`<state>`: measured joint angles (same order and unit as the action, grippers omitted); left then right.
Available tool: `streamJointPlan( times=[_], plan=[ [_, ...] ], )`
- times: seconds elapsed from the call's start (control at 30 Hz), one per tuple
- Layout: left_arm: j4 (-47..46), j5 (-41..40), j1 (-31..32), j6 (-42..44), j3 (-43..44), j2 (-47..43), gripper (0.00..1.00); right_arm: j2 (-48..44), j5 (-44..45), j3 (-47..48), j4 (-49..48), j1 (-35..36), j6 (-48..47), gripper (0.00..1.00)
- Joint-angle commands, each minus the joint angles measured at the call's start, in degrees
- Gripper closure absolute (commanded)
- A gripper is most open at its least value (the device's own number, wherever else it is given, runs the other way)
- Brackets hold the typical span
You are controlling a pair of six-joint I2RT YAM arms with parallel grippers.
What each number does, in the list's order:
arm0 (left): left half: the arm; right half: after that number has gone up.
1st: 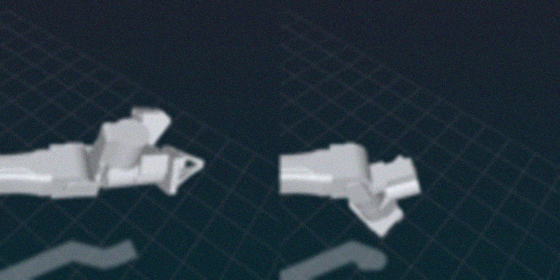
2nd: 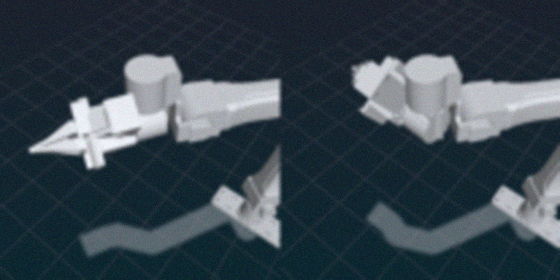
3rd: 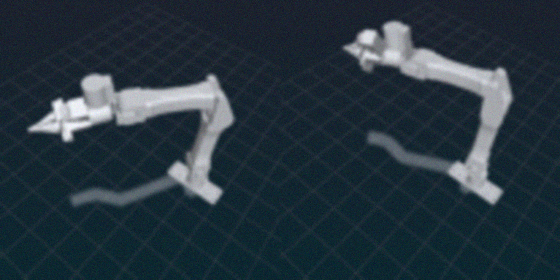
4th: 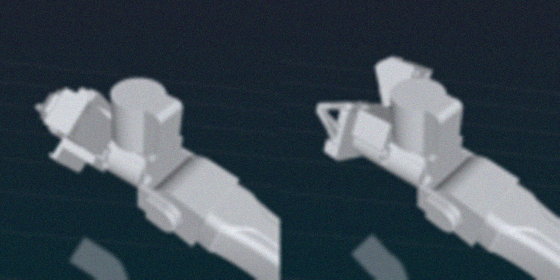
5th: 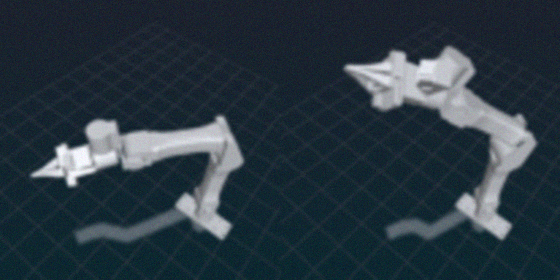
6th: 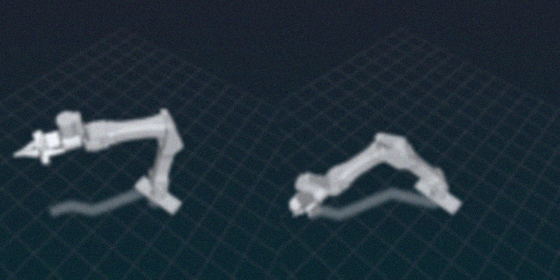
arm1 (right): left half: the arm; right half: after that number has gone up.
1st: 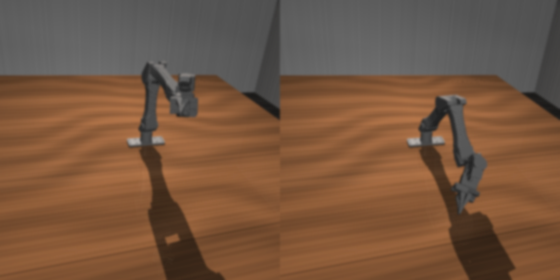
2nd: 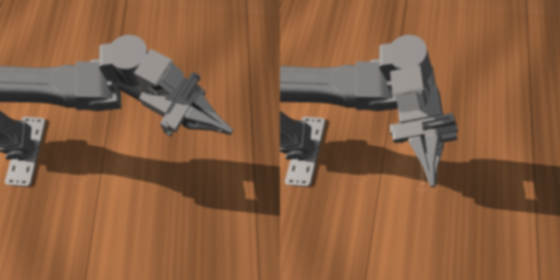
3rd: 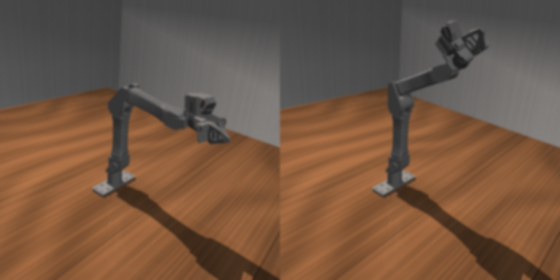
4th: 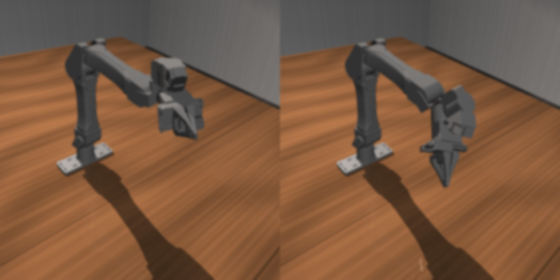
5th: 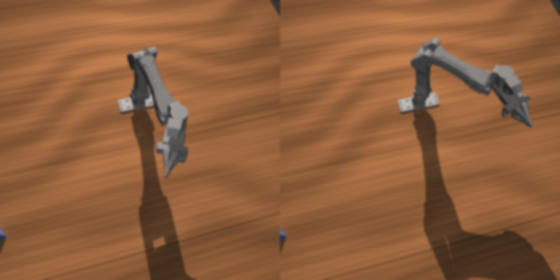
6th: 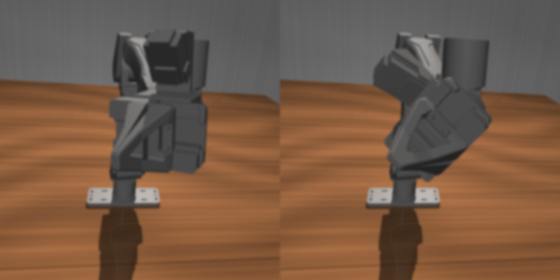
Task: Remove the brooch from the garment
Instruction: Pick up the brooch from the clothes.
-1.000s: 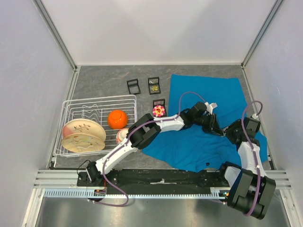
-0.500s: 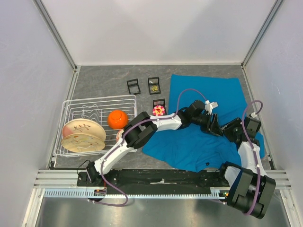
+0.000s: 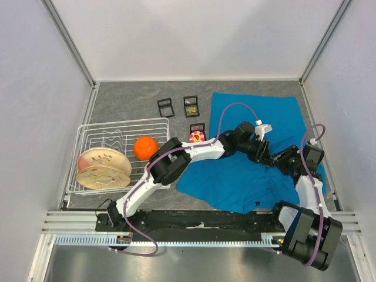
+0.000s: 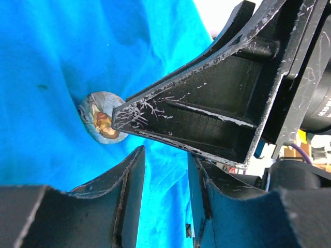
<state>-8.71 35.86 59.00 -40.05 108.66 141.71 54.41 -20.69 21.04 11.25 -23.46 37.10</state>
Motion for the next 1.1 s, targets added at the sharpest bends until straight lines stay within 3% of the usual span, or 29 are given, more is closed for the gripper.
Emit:
streamJointPlan(
  times=[0.0,0.37,0.57,0.93,1.07],
  plan=[
    [0.18,-3.86,0.50,5.86,0.23,-2.93,0.55,2.27,-3.83,1.55,-1.22,0.26,-0.63,0.51],
    [1.42,-5.36,0.59,6.74,2.96,-0.03,0.49,2.54,-6.47,2.43,-2.28,0.26,0.78,0.51],
    [1.86,-6.85,1.03,13.41,3.31,-0.56,0.48,2.01,-7.35,2.60,-2.19,0.35,1.74,0.52],
    [4.75,-7.38,1.11,16.67,7.79,3.22,0.65,2.54,-7.26,3.48,-1.49,0.26,1.92,0.52],
    [4.67,-8.08,1.11,15.97,9.20,4.54,0.64,2.54,-7.09,3.48,-1.23,0.26,2.01,0.52]
  ],
)
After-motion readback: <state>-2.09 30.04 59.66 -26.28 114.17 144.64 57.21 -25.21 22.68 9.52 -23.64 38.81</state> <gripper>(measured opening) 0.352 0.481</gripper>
